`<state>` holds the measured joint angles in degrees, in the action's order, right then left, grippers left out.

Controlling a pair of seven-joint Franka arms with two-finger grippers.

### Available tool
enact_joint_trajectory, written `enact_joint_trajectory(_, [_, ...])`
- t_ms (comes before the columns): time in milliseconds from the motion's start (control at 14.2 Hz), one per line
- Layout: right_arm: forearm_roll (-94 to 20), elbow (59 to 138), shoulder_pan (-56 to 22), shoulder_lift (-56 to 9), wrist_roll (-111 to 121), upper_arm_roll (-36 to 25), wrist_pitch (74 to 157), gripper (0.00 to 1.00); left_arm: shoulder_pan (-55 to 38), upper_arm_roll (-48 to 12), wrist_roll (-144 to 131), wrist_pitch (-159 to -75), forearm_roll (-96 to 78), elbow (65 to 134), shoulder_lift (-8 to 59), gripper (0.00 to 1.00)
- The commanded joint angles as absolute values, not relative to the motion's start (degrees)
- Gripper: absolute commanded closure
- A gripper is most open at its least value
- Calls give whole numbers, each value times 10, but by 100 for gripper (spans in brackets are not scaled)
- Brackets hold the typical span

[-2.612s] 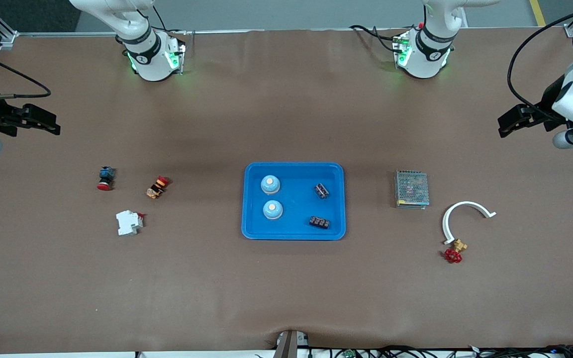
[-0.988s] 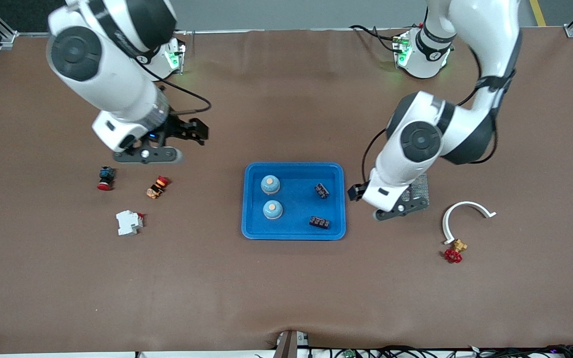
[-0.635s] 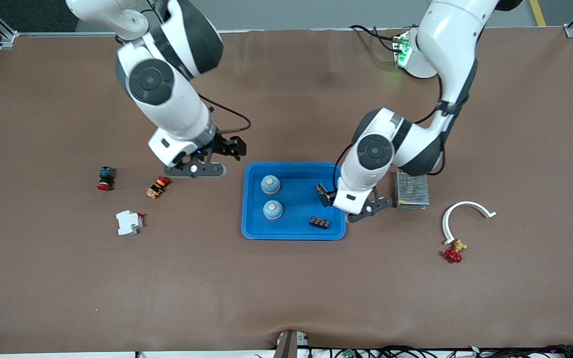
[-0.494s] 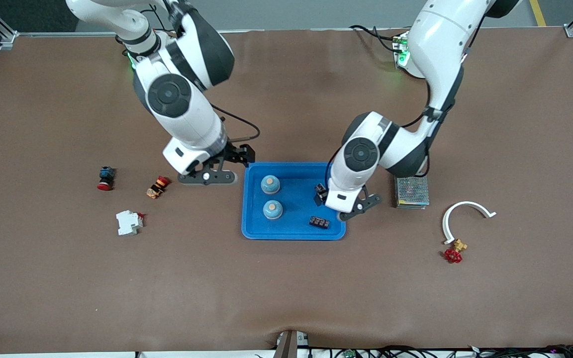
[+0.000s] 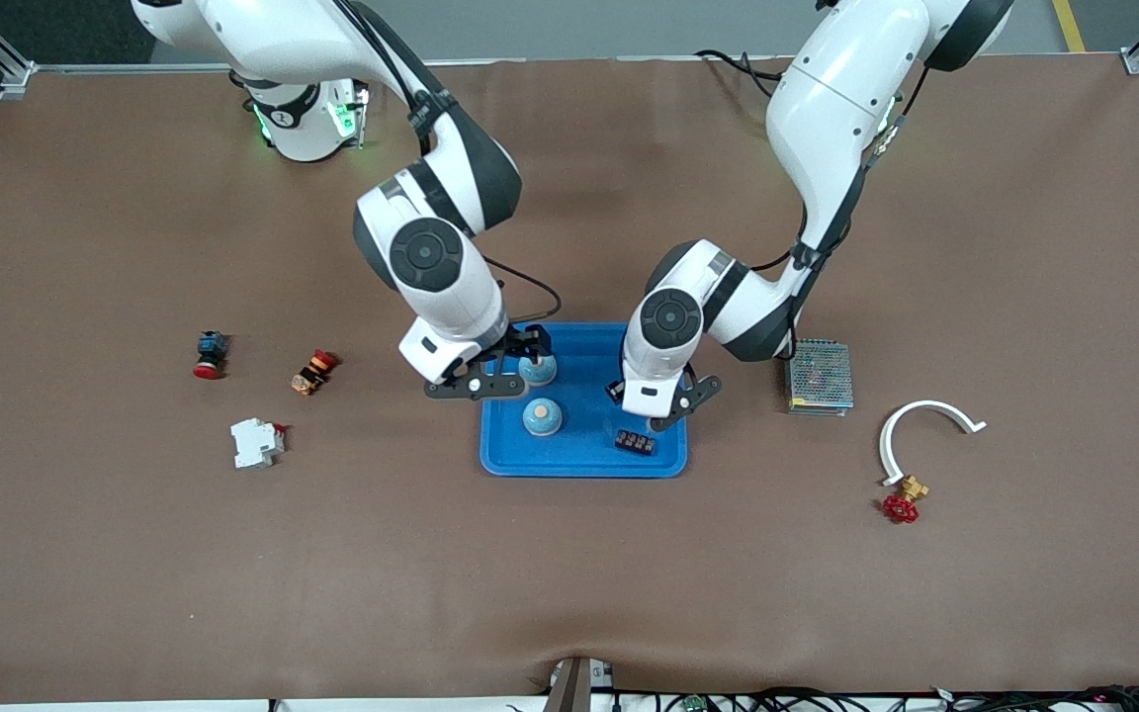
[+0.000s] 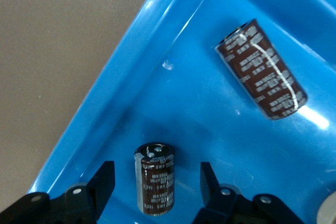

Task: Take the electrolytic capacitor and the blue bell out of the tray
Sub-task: 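Grasp a black capacitor with the left gripper while the right gripper grasps a dome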

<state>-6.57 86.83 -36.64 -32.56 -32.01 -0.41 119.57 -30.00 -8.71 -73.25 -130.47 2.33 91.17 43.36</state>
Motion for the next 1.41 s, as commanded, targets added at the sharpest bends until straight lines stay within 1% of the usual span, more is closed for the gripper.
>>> enact_joint_trajectory(0, [-69, 862, -382, -350, -326, -11, 1215, 0, -309, -83, -751, -1304, 25, 901, 442, 58])
enact_joint_trajectory(71, [-69, 862, -388, -358, -326, -11, 1222, 0, -309, -83, -751, -1303, 25, 902, 441, 77])
enact_joint_trajectory(141, [-69, 862, -391, -364, -326, -11, 1229, 0, -309, -83, -750, -1300, 25, 902, 439, 100])
enact_joint_trajectory(282, [-69, 863, -393, -378, -325, -11, 1244, 0, -309, -82, -749, -1296, 26, 902, 433, 100])
enact_joint_trajectory(424, [-69, 863, -398, -393, -325, -11, 1252, 0, -300, -81, -744, -1273, 26, 902, 410, 100])
enact_joint_trajectory(776, [-67, 869, -404, -416, -324, -11, 1255, 0, -235, -80, -659, -1174, 26, 910, 313, 100])
enact_joint_trajectory(918, [-67, 876, -410, -422, -324, -11, 1273, 0, -197, -80, -602, -1154, 26, 938, 276, 100])
enact_joint_trajectory(1129, [-68, 881, -413, -431, -324, -11, 1290, 0, -129, -80, -520, -1152, 26, 1004, 217, 100])
enact_joint_trajectory(1341, [-67, 881, -418, -440, -324, -11, 1295, 0, -63, -80, -438, -1152, 27, 1050, 192, 100])
